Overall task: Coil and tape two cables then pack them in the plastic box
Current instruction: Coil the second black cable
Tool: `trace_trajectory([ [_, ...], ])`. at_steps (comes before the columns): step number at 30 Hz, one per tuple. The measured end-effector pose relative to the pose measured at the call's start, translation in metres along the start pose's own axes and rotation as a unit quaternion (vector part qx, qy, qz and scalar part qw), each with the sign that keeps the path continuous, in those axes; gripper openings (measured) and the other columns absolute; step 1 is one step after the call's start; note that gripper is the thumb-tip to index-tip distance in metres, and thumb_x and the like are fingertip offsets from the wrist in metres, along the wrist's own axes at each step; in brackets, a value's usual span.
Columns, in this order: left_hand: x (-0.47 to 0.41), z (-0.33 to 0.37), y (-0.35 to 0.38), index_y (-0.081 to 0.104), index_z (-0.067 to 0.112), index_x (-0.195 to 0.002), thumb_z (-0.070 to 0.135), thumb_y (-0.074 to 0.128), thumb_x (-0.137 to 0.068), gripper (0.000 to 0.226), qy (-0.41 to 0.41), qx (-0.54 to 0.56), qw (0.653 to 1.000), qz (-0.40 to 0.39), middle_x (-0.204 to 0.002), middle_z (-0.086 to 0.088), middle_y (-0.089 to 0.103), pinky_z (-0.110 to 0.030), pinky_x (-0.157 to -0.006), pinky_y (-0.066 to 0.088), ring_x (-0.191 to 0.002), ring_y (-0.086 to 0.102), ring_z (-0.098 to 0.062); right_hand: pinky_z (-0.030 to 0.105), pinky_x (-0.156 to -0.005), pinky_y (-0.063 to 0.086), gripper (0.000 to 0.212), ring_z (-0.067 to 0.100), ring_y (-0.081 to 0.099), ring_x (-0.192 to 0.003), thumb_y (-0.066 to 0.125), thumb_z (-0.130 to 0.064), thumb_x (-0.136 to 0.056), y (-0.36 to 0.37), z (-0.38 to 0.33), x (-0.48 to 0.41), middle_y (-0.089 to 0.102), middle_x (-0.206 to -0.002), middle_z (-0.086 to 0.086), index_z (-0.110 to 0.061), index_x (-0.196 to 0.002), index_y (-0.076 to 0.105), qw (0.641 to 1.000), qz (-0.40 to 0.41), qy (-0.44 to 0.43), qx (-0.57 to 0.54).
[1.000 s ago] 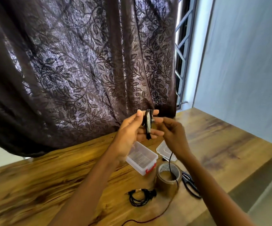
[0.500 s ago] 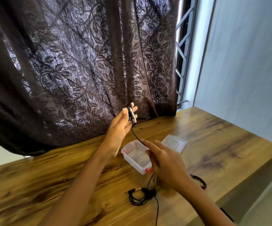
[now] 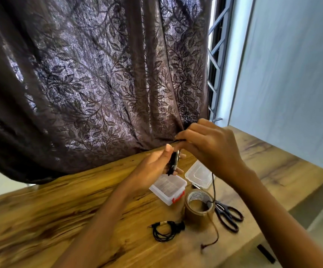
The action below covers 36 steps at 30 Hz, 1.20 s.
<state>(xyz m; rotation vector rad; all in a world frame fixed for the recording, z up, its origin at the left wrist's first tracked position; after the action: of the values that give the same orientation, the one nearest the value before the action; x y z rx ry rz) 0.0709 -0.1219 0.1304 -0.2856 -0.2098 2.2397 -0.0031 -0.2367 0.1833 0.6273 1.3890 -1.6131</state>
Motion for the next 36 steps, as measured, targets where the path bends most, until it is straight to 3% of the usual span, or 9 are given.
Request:
trace_trajectory([
  [2,0.001,0.004,0.002,0.057,0.014,-0.119,0.055,0.025,-0.08,0.065,0.005,0.006,1.0,-0.015,-0.107,-0.002,0.068,-0.027,-0.078,0.055,-0.082,0.068,-0.021,0.021,-0.048,0.036,0.026,0.016,0.059,-0.064,0.059,-0.04,-0.08,0.006,0.013,-0.002,0.067,-0.069,-0.004,-0.018,-0.077,0.072,0.998,0.004,0.041,-0.044],
  [8,0.003,0.02,-0.002,0.06,0.016,-0.113,0.052,0.025,-0.081,0.06,0.031,0.041,0.999,-0.013,-0.105,-0.003,0.07,-0.024,-0.064,0.056,-0.066,0.069,-0.021,0.029,-0.055,0.047,0.029,0.015,0.064,-0.072,0.047,-0.041,-0.088,0.034,0.031,0.013,0.07,-0.079,-0.004,-0.024,-0.087,0.07,0.974,-0.007,0.168,-0.153],
  [11,0.006,0.027,-0.006,0.064,0.021,-0.104,0.05,0.025,-0.082,0.054,0.051,0.065,0.997,-0.003,-0.098,-0.002,0.073,-0.022,-0.058,0.055,-0.062,0.069,-0.021,0.029,-0.054,0.045,0.032,0.013,0.062,-0.067,0.042,-0.041,-0.09,0.049,0.036,0.026,0.069,-0.076,-0.007,-0.022,-0.089,0.068,0.949,0.002,0.249,-0.193],
  [15,0.007,0.032,-0.01,0.063,0.021,-0.106,0.047,0.024,-0.085,0.052,0.076,0.106,0.992,0.004,-0.1,0.0,0.073,-0.023,-0.062,0.056,-0.069,0.071,-0.022,0.028,-0.051,0.037,0.026,0.007,0.05,-0.056,0.048,-0.036,-0.088,0.069,0.036,0.045,0.049,-0.059,-0.02,-0.019,-0.082,0.068,0.921,0.007,0.326,-0.214],
  [19,0.002,0.031,-0.01,0.055,0.018,-0.117,0.043,0.025,-0.087,0.049,0.093,0.151,0.984,0.016,-0.116,0.0,0.066,-0.026,-0.079,0.057,-0.089,0.07,-0.022,0.023,-0.043,0.027,0.027,0.008,0.041,-0.049,0.047,-0.031,-0.09,0.083,0.01,0.063,0.039,-0.052,-0.017,-0.013,-0.076,0.062,0.929,-0.008,0.312,-0.198],
  [23,-0.004,0.029,-0.011,0.05,0.021,-0.12,0.043,0.029,-0.082,0.049,0.096,0.185,0.977,0.046,-0.123,0.002,0.059,-0.028,-0.093,0.05,-0.105,0.064,-0.016,0.015,-0.044,0.031,0.032,0.009,0.048,-0.051,0.035,-0.033,-0.094,0.092,-0.022,0.072,0.055,-0.067,-0.007,-0.015,-0.092,0.061,0.945,-0.071,0.258,-0.188],
  [25,-0.007,0.027,-0.015,0.05,0.023,-0.119,0.042,0.029,-0.084,0.045,0.092,0.189,0.976,0.061,-0.123,0.005,0.058,-0.027,-0.097,0.047,-0.112,0.059,-0.014,0.023,-0.041,0.045,0.029,0.013,0.058,-0.056,0.044,-0.024,-0.092,0.092,-0.031,0.076,0.066,-0.081,-0.001,-0.012,-0.114,0.059,0.955,-0.1,0.228,-0.161],
  [28,-0.011,0.022,-0.021,0.049,0.025,-0.119,0.037,0.025,-0.092,0.038,0.082,0.188,0.975,0.084,-0.123,0.008,0.057,-0.028,-0.1,0.044,-0.117,0.055,-0.014,0.029,-0.037,0.049,0.048,0.015,0.061,-0.056,0.062,-0.011,-0.08,0.089,-0.039,0.079,0.068,-0.087,0.0,-0.012,-0.127,0.05,0.965,-0.123,0.193,-0.129],
  [36,-0.011,0.011,-0.029,0.048,0.026,-0.119,0.036,0.029,-0.09,0.036,0.073,0.18,0.974,0.118,-0.129,0.004,0.052,-0.034,-0.113,0.029,-0.126,0.048,-0.017,0.016,-0.042,0.037,0.047,0.01,0.06,-0.061,0.078,-0.013,-0.069,0.056,-0.034,0.062,0.067,-0.079,-0.003,-0.012,-0.114,0.064,0.989,-0.101,0.098,-0.053],
])
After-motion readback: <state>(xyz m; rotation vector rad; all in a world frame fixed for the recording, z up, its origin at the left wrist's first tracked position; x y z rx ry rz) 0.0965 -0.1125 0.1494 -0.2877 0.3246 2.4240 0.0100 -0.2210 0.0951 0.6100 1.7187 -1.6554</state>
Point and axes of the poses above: each hand's wrist, its own x-axis away from the middle knuckle, its own y-axis out of the palm, z = x × y, the point moved 3 cm from there along -x, towards the middle knuckle
